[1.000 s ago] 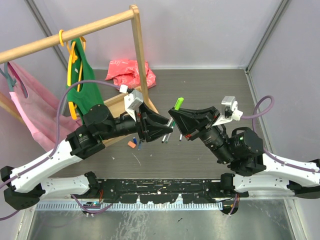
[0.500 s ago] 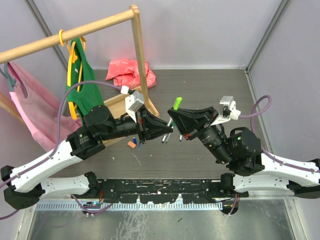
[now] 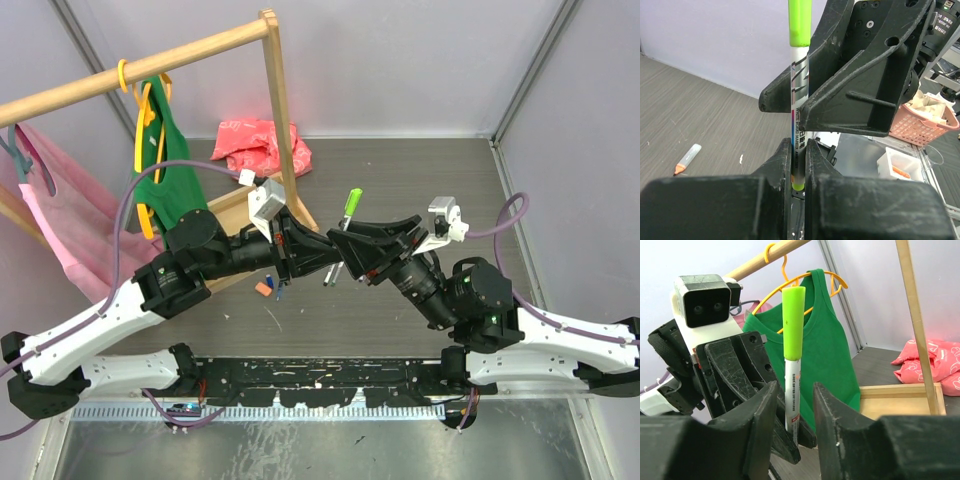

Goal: Insert the pens into the pen caps
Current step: Place the pen at the center of the board.

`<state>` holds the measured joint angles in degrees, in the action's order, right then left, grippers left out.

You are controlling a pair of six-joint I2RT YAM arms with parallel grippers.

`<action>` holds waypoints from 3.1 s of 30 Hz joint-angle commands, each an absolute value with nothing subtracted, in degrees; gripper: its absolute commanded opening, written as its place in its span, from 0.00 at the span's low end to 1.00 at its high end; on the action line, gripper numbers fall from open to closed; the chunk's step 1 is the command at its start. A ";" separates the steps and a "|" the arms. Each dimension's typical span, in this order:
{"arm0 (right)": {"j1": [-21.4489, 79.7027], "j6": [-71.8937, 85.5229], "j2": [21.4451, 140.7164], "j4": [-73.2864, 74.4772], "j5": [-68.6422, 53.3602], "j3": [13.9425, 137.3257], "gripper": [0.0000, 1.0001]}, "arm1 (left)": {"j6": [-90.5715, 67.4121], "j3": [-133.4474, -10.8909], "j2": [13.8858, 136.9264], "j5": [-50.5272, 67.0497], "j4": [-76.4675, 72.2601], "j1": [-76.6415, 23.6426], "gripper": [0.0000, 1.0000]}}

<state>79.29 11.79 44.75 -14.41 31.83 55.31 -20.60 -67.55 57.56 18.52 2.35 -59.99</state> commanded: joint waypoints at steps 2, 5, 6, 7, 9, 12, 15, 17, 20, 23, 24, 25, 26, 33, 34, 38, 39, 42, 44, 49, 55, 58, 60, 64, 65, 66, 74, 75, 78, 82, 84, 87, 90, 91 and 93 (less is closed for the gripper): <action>79.40 13.20 43.51 -15.73 31.27 54.87 0.34 | -21.09 -68.97 56.87 18.04 -1.76 -59.92 0.00; 79.45 13.16 43.51 -15.78 31.61 54.75 0.21 | -21.08 -68.89 57.01 18.02 -1.68 -59.85 0.00; 79.45 13.25 43.55 -15.69 32.09 54.68 0.17 | -21.05 -68.84 56.97 18.04 -1.61 -59.86 0.01; 79.45 13.36 43.59 -15.40 32.92 54.81 0.14 | -21.04 -68.79 56.90 17.79 -1.40 -59.92 0.08; 79.45 13.45 43.82 -14.15 34.39 55.54 0.07 | -21.01 -68.61 56.60 16.79 -0.48 -59.90 0.28; 79.45 13.45 44.40 -10.28 37.11 57.51 0.01 | -20.84 -67.38 55.09 14.24 1.20 -59.85 0.44; 79.36 13.85 45.32 -5.63 40.85 59.57 0.00 | -20.50 -65.68 52.97 11.01 3.59 -59.92 0.48; 79.38 14.74 46.55 -0.46 44.01 61.79 0.00 | -20.19 -64.61 51.46 8.51 5.55 -59.90 0.50; 79.19 15.18 48.17 4.57 47.43 63.67 0.00 | -19.76 -63.41 49.05 3.96 8.82 -59.90 0.52; 77.66 17.16 49.73 9.46 48.49 65.37 0.00 | -19.37 -63.15 48.09 -0.41 12.58 -59.93 0.54; 76.64 18.06 50.24 10.99 48.07 65.85 0.00 | -19.15 -63.21 48.00 -1.08 13.47 -59.90 0.54; 75.35 19.12 50.72 12.67 46.49 66.30 0.00 | -18.90 -63.49 48.25 -1.29 14.48 -59.91 0.55; 73.27 20.33 51.24 14.17 44.05 66.69 0.00 | -18.70 -64.18 48.65 -1.17 15.89 -59.90 0.55; 57.15 27.97 56.02 20.65 23.54 66.44 0.00 | -19.27 -66.21 51.39 -4.72 23.14 -59.88 0.56; 55.60 28.60 56.88 21.15 22.02 66.18 0.00 | -19.70 -65.88 51.41 -6.17 23.53 -59.85 0.56; 50.06 31.10 59.41 21.53 18.22 64.15 0.00 | -21.42 -64.52 51.62 -13.09 25.73 -59.88 0.57; 48.82 31.78 60.03 21.91 17.54 63.72 0.00 | -21.76 -64.32 51.86 -14.82 26.47 -59.87 0.57; 46.18 33.38 62.04 22.95 16.26 62.90 0.00 | -22.24 -64.08 53.07 -19.32 29.72 -59.87 0.58; 44.93 34.47 63.85 23.68 15.69 62.72 0.00 | -22.24 -63.57 53.58 -20.37 31.02 -59.86 0.58; 43.10 38.58 68.64 24.46 15.90 61.81 0.00 | -22.31 -62.43 53.63 -20.24 30.97 -59.89 0.58; 42.85 45.37 71.65 24.26 21.53 59.03 0.00 | -21.97 -62.31 53.15 -19.16 32.45 -59.88 0.59; 42.78 47.63 72.84 24.06 24.32 57.85 0.00 | -22.04 -62.03 52.76 -18.45 32.86 -59.88 0.59; 42.78 49.77 74.41 24.79 25.93 57.78 0.00 | -22.22 -61.84 52.33 -18.37 32.96 -59.91 0.59; 42.73 53.63 76.83 25.95 27.53 57.16 0.00 | -22.41 -61.69 51.40 -17.71 33.13 -59.90 0.59; 42.78 54.27 77.28 25.99 27.66 57.05 0.00 | -22.41 -61.70 51.14 -17.63 33.20 -59.91 0.59; 42.77 54.76 77.86 26.12 27.79 56.98 0.00 | -22.41 -61.61 50.89 -17.58 33.23 -59.86 0.59; 42.73 53.86 82.68 27.08 29.38 57.80 0.00 | -22.11 -62.37 51.59 -17.34 34.08 -59.90 0.59; 42.67 53.53 83.36 27.12 29.44 57.97 0.00 | -22.06 -62.51 51.77 -17.17 34.10 -59.87 0.59; 42.67 52.68 85.59 27.21 29.15 58.56 0.00 | -21.97 -62.76 52.36 -16.65 34.10 -59.92 0.59; 42.63 52.59 87.65 27.21 29.05 58.85 0.00 | -21.98 -63.29 53.51 -15.84 34.30 -59.91 0.59; 42.55 52.65 88.11 26.90 29.03 58.65 0.00 | -21.97 -63.68 54.00 -15.64 34.31 -59.88 0.59; 42.50 52.76 89.07 26.24 28.70 58.45 0.00 | -21.82 -64.26 54.80 -15.49 34.28 -59.89 0.59; 42.21 52.36 90.28 25.50 27.83 58.56 0.00 | -21.71 -64.94 55.36 -15.21 34.36 -59.89 0.59; 42.11 52.24 90.72 25.15 27.48 58.68 0.00 | -21.71 -65.03 55.49 -15.06 34.42 -59.93 0.59; 41.81 51.99 91.80 24.78 26.97 59.00 0.00 | -21.92 -65.24 55.60 -14.88 34.41 -59.86 0.59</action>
<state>42.48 52.58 90.43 27.11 26.81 56.69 -21.85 -62.17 55.81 -15.79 35.14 -59.92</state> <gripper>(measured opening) 0.191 0.592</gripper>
